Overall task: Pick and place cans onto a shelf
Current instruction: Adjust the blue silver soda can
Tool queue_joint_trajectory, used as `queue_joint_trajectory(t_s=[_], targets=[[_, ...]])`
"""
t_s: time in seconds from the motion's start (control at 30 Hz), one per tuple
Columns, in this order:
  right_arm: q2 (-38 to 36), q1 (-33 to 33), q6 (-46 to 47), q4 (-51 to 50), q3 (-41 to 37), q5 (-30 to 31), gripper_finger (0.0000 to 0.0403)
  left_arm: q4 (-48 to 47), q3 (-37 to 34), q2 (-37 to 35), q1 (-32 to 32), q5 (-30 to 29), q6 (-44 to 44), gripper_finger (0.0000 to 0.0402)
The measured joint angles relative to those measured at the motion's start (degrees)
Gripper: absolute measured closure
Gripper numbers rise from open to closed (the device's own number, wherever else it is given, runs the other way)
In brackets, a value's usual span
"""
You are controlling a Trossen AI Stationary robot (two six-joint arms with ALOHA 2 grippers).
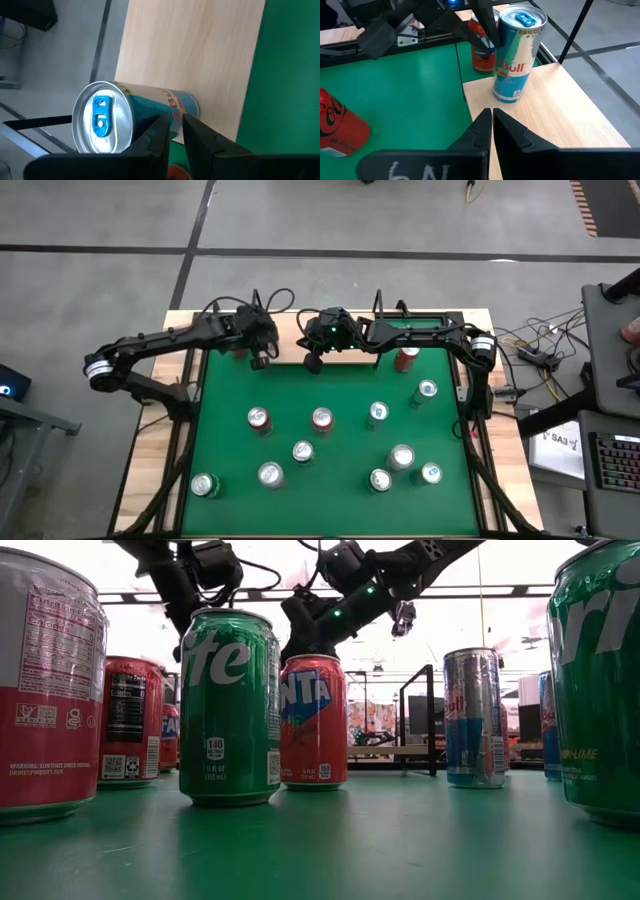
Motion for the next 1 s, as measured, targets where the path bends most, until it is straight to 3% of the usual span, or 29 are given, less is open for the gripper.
queue_joint_trajectory(t_s=[0.5,0.6,0.73,0.8,0.87,1.0], targets=[[0.0,0.0,0.2,0.0,0.0,0.0,0.0394,1.0,0.0,-1.7,1.8,0.9,-0.1,0.0365],[0.0,0.1,0.2,0.0,0.0,0.0,0.0394,0.7,0.0,-4.4,1.9,6.9,0.1,0.0365],[0.0,0.1,0.2,0.0,0.0,0.0,0.0394,0.9,0.1,-10.1,1.9,24.4,1.4,0.0365],[0.0,0.1,0.2,0.0,0.0,0.0,0.0394,5.3,0.3,-12.7,1.8,27.8,0.8,0.0365],[0.0,0.1,0.2,0.0,0.0,0.0,0.0394,11.4,-0.1,-15.5,1.9,27.2,-0.2,0.0365],[0.0,0.1,0.2,0.0,0.0,0.0,0.0394,13.5,-1.7,-17.9,2.8,17.8,0.9,0.0365]])
